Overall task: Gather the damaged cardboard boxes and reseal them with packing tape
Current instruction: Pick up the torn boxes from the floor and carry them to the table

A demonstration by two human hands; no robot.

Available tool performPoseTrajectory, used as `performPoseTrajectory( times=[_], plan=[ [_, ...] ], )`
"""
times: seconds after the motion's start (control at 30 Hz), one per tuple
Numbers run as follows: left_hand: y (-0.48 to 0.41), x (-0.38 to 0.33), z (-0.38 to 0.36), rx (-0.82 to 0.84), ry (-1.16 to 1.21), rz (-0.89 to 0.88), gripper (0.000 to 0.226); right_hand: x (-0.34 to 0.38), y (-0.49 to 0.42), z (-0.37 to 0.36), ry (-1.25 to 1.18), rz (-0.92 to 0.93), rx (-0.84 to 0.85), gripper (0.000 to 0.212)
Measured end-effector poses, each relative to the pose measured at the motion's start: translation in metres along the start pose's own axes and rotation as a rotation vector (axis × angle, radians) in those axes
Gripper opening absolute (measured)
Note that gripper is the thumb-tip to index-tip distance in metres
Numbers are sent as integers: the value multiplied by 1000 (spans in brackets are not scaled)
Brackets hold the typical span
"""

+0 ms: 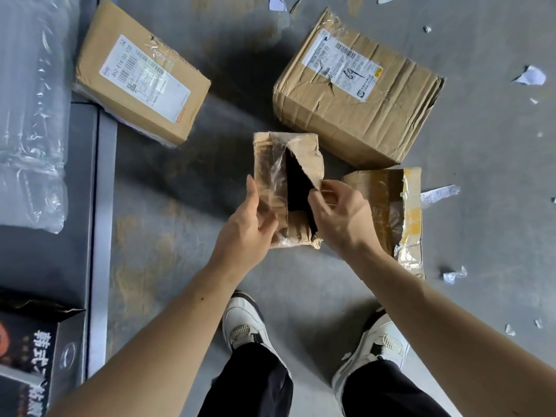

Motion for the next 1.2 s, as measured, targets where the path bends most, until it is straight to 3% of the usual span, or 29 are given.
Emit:
performPoseTrajectory(
  times=[0.07, 0.17, 0.27, 0.37, 0.43, 0.63, 0.8, 0.93, 1.2],
  plan=[
    [-2, 3, -10, 60, 27, -84, 97, -4, 5, -4, 43, 23, -7, 35],
    [1, 7, -26, 163, -153, -164, 103, -16, 6, -10, 109, -42, 57, 59],
    [8, 12, -38, 305, -370, -125, 90, -29, 4, -12, 97, -111, 73, 47],
    [9, 10, -35, 391, -513, -39, 69, -33, 9, -12, 267, 38, 54, 36],
    [10, 1, -26, 389, -497, -37, 60, -33, 13, -10, 352, 39, 59, 37],
    [34, -30, 32, 264, -322, 69, 58, -7, 34, 11, 411, 72, 83, 35],
    [29, -37, 87, -59, -219, 137, 55, 43, 37, 11, 364, 173, 106, 34],
    [-1, -27, 135, -281, -227, 161, 54, 74, 20, -26, 272, 106, 152, 34],
    [-66, 33, 230, -468, -95, 287, 73, 150, -25, -117, 372, 252, 219, 74]
  ],
)
Point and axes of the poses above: each hand's wrist, its own y-axis away from the middle knuckle, its own z-axis out of the back of the hand, x = y × z, the point moved 1 cm from there along -y, towards the middle knuckle, and after that the axes turned 10 degrees about -z, right-handed, at the moved point
